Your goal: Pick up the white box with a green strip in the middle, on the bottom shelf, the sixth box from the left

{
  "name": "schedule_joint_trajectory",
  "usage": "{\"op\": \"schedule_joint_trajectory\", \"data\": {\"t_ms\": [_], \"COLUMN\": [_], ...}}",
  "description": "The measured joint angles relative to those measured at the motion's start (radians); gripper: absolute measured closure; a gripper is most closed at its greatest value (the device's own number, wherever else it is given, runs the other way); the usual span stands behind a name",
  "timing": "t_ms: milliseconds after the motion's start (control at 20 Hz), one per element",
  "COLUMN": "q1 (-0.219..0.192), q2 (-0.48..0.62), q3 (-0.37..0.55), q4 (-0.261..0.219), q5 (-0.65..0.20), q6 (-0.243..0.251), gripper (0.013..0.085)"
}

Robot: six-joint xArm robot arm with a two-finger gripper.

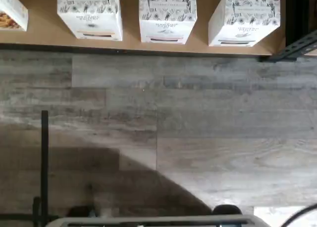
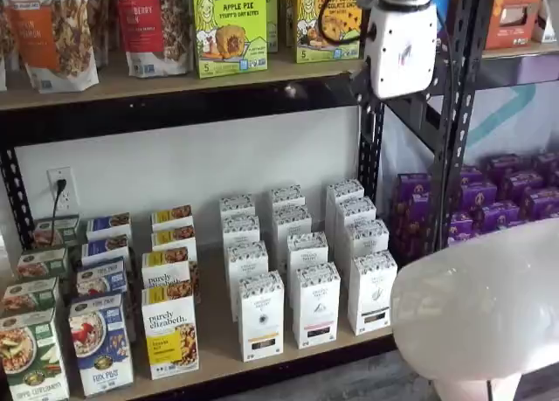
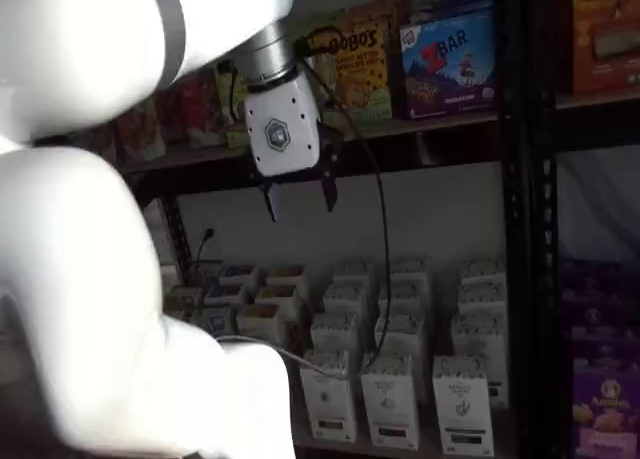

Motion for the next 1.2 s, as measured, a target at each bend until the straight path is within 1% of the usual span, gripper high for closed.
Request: {"op": "schedule_joint_trajectory", "data": {"t_ms": [150,350,550,650,800,950,1000,1200], "q1": [-0.002,-0.022,-0.042,-0.058,-0.078,-0.094,-0.102,-0.145], "q2": [0.006,0.043,0.068,0.103,0.196,0.284,0.307,0.390], "q3": [0.067,0.136,0.224,0.261,0.288,0.305,0.319,0.361], "q4": [-0.012,0.010,0.011,0.015,-0.005,-0.040,-0.054,-0.070], "q5": [-0.087,-0.171,-0.298,-0.361,-0.431,-0.509,-0.558,-0.749], "q6": [0.005,-0.014,-0.029,-0.044,-0.053,-0.047,-0.043,-0.060], "gripper": [0.0130,0.0130,0.0130,0.0130,0.0130,0.0130,0.0130,0.0130]}}
